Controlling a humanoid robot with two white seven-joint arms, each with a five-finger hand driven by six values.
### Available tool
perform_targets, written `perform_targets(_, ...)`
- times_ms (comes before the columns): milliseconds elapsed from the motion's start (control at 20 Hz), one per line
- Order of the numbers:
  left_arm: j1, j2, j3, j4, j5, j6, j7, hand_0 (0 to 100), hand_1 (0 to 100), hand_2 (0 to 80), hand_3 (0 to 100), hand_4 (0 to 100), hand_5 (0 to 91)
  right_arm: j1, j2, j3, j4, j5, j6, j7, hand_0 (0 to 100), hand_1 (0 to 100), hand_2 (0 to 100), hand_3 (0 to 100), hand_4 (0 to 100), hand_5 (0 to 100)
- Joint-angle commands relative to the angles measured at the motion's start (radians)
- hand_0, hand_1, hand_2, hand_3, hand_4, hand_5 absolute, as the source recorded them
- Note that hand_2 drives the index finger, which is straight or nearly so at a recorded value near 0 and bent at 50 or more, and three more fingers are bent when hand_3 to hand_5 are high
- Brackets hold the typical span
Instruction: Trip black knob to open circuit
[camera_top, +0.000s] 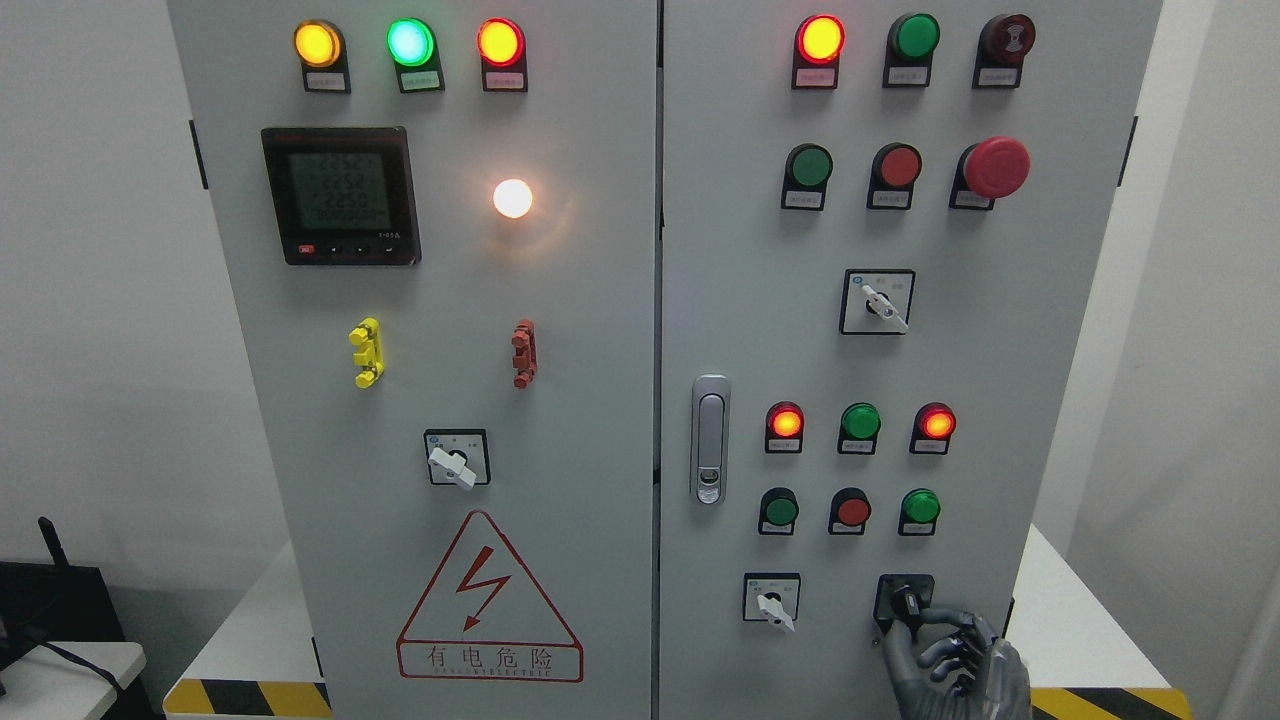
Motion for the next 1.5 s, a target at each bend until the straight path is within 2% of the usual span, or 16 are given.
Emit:
perform_targets(0,-0.008,0.000,0.000,0.000,-0.032,0.000,0.000,12,39,0.0,0,0,0.0,0.000,0.001,0.017,0.002,0.000,0.000,0.002,43,81,48,83,89,96)
perform_targets(601,-0.008,-0.001,0.000,0.000,-0.032,0.000,0.000,12,39,0.0,0,0,0.0,0.000,0.003,0.017,0.002,-0.001,0.010,0.002,49,81,50,84,89,96)
perform_targets(1452,-0.008,0.000,0.000,0.000,-0.032,0.000,0.000,12,39,0.0,0,0,0.0,0.000,0.003,0.018,0.002,-0.001,0.008,0.002,51,78,52,87,91,96)
